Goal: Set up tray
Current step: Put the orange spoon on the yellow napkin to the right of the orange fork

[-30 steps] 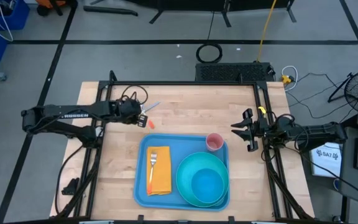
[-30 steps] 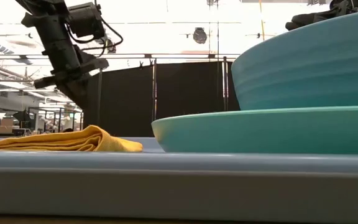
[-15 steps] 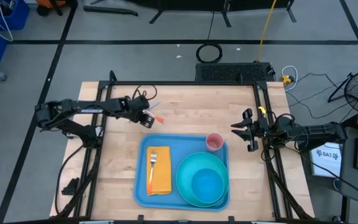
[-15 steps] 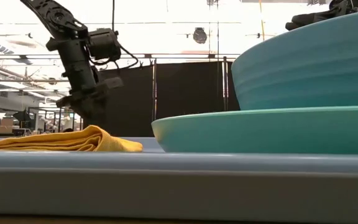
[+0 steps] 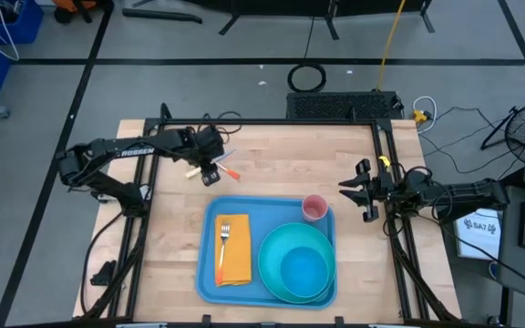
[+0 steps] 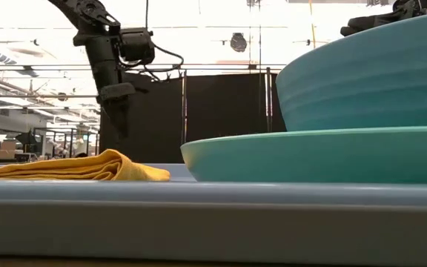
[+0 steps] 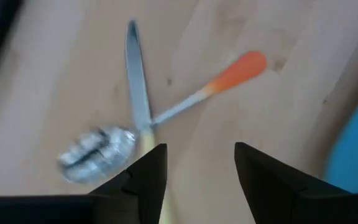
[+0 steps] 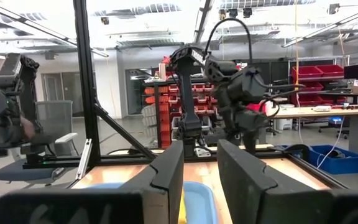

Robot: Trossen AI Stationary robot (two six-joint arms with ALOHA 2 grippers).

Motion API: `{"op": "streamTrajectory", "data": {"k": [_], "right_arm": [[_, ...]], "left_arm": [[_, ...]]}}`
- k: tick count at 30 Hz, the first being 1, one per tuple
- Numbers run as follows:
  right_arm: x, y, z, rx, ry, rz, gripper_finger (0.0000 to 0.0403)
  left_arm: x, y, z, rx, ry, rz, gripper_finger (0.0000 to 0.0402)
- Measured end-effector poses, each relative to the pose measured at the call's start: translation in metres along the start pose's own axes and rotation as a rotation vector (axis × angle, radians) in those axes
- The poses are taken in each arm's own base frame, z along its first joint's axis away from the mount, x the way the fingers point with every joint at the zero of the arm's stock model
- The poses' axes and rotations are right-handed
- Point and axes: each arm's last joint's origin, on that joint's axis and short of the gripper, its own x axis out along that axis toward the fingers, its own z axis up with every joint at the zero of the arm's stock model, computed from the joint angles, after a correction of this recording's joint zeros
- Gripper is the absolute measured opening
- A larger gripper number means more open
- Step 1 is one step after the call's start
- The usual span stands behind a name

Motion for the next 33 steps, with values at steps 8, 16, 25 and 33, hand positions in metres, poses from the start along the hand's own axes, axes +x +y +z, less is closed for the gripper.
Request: {"op": "streamTrajectory", "data": {"k": [8,16,25,33], "right_arm": [[0.0,0.0,0.0,0.013,0.0,-0.002,0.0089],[0.0,0.0,0.0,0.018,0.0,-0.005,0.0089],[0.0,0.0,0.0,0.017,0.0,-0.005,0.0089],[0.0,0.0,0.0,0.021,0.003,0.0,0.0089]], "left_arm": [[0.014,0.008,0.011,0.374,0.152,0.051,0.0193],[0.046,0.022,0.011,0.357,0.279,0.1,0.0193],[0.047,0.053,0.009,-0.407,0.211,0.165,0.0193],[0.048,0.063,0.005,-0.653,0.202,0.198,0.0169]]}}
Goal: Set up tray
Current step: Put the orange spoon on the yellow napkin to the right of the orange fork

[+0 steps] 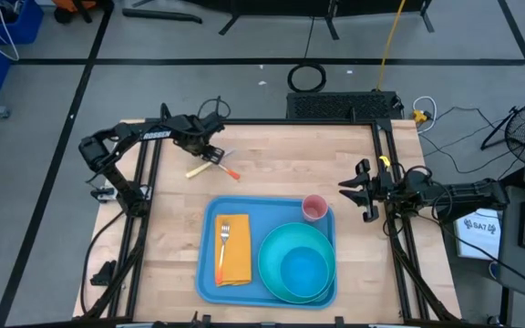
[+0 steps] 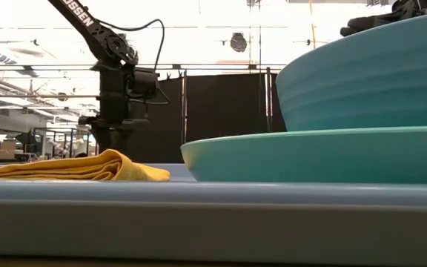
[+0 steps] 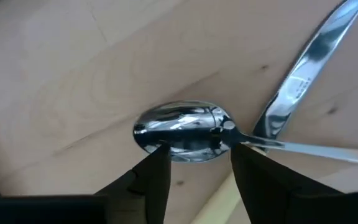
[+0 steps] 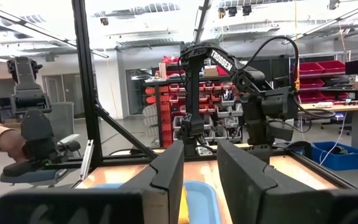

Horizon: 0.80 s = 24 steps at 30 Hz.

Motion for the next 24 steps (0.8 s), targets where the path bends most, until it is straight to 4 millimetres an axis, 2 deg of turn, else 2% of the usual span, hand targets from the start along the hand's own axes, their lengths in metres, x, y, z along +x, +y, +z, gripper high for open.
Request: {"op": "streamTrajectory", "data": {"k": [9,17,24], "right_arm": [[0.0,0.0,-0.001,-0.003,0.015,0.002,0.0089],[0.0,0.0,-0.003,-0.007,0.028,0.002,0.0089],[0.0,0.0,-0.003,-0.007,0.027,0.002,0.0089]], "left_arm": [[0.001,0.011,-0.001,-0.021,0.037,0.05,0.0134],[0.003,0.022,0.004,-0.026,0.036,0.053,0.0153],[0.005,0.03,0.013,-0.043,0.013,-0.043,0.0169]]}}
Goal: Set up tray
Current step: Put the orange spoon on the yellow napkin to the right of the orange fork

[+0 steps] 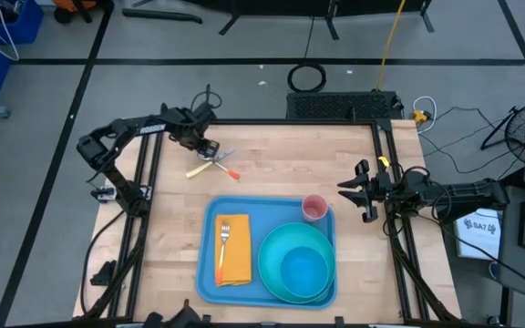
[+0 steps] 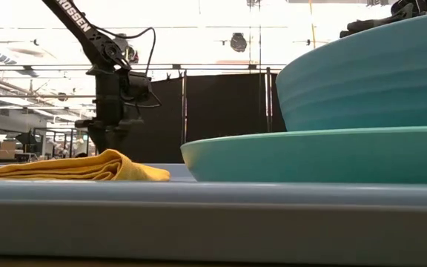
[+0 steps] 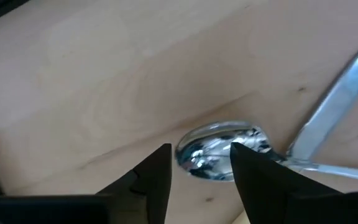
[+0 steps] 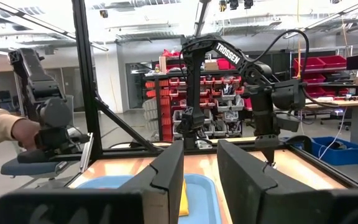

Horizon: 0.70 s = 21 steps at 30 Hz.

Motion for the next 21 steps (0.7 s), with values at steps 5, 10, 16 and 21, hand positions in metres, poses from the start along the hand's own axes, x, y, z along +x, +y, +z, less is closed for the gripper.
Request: {"op": "streamTrajectory", "data": {"k": [5,10,16,21], "right_arm": [[0.0,0.0,0.0,0.0,0.0,0.0,0.0089],[0.0,0.0,0.0,0.0,0.0,0.0,0.0089],[0.0,0.0,0.0,0.0,0.0,0.0,0.0089],[0.0,0.0,0.0,0.0,0.0,0.0,0.0089]], "left_arm": [[0.0,0.004,0.002,0.004,0.017,-0.063,0.017],[0.001,0.011,0.0,-0.012,0.054,-0.047,0.017],[0.001,0.016,0.001,-0.028,0.059,-0.024,0.017],[0.001,0.015,0.001,-0.009,0.062,-0.048,0.017]]}}
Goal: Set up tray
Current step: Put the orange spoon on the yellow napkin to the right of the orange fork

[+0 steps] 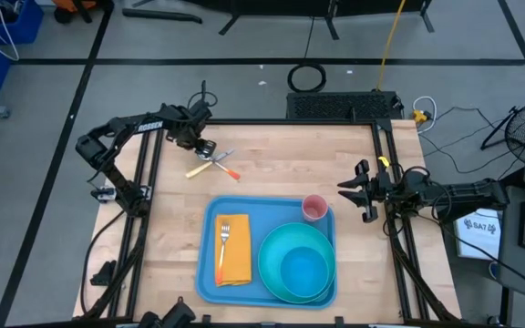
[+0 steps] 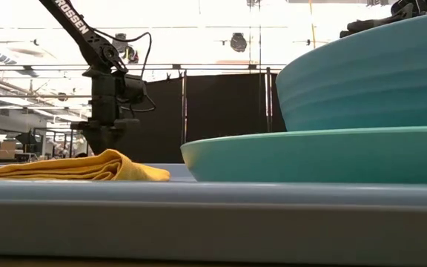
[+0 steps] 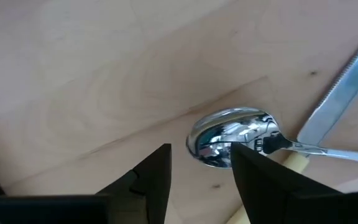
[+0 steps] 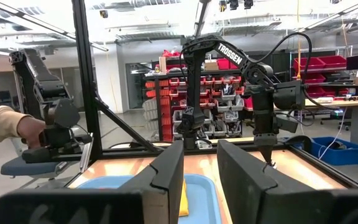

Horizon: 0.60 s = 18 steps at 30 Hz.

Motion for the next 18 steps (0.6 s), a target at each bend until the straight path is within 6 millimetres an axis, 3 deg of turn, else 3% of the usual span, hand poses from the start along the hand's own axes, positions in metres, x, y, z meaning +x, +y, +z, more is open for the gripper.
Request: {"op": "streamTrajectory", "data": {"k": [18], "right_arm": [[0.0,0.0,0.001,0.004,-0.008,0.0,0.0089]], "left_arm": [[0.022,0.011,-0.007,-0.009,-0.021,-0.121,0.017]]}}
